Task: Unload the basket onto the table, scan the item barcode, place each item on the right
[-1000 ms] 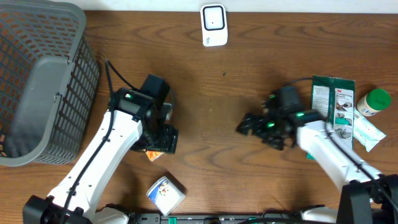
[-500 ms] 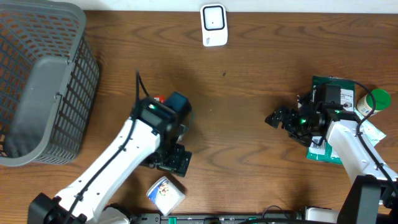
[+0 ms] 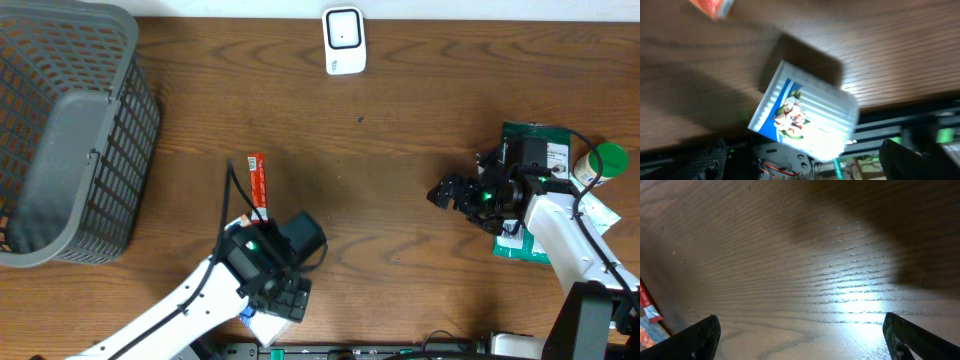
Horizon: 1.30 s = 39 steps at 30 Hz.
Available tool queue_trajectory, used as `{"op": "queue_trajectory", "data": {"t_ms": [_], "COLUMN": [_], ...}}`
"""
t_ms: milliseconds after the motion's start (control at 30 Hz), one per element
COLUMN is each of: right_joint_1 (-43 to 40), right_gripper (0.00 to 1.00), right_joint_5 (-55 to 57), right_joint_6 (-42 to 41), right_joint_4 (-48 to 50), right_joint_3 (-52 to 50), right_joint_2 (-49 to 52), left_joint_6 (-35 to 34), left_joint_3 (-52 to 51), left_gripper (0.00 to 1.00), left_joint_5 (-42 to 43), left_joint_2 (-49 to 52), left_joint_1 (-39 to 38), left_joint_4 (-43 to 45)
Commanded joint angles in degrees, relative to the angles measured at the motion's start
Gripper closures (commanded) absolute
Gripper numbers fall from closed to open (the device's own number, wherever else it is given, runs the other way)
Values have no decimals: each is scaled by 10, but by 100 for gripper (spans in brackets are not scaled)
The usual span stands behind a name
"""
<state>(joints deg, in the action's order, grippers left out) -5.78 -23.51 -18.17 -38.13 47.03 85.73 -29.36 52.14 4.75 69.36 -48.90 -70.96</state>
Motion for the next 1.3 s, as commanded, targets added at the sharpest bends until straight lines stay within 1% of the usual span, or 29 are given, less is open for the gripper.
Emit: {"op": "queue_trajectory", "data": {"t_ms": [0,67,167,233,300,367,433,533,633,733,800,900,1000,1100,1200,1267], "right_joint_1": [-2,-1,-1,-1,-1,-1,-1,-1,-1,-1,-1,-1,-1,-1,-1,-1], "right_gripper": [1,1,1,1,1,1,1,1,1,1,1,1,1,1,1,1], "right_joint_5": [3,3,3,3,3,3,3,3,0,-2,-1,-1,-1,-1,-1,-1], "right_joint_6": [11,12,11,11,11,11,11,11,11,11,11,11,11,11,11,11], "right_joint_4": [-1,-1,-1,-1,-2,-3,-5,-5,-5,-5,-7,-7,-6,-6,-6,-5], "right_joint_3": [9,9,9,9,9,9,9,9,9,9,9,9,9,9,9,9], "right_joint_2": [-10,-10,-10,-10,-10,-10,-10,-10,-10,-10,-10,-10,-10,-10,-10,-10], "left_joint_6": [-50,-83,-89,-61,-12,16,33,32,37,75,100,107,124,139,191,208], "left_joint_3": [-54,-75,-84,-84,-88,-94,-99,-108,-111,-111,-111,-111,-109,-109,-109,-109], "left_gripper": [2,2,2,2,2,2,2,2,2,2,2,2,2,2,2,2], "left_joint_5": [-17,-37,-43,-30,4,26,25,27,21,31,39,38,65,72,111,114], "left_joint_2": [2,2,2,2,2,2,2,2,2,2,2,2,2,2,2,2], "left_joint_1": [-7,-7,-7,-7,-7,-7,-7,-7,-7,-7,-7,-7,-7,-7,-7,-7], "left_joint_4": [9,19,45,70,97,109,101,108,142,171,167,139,139,140,152,157]}}
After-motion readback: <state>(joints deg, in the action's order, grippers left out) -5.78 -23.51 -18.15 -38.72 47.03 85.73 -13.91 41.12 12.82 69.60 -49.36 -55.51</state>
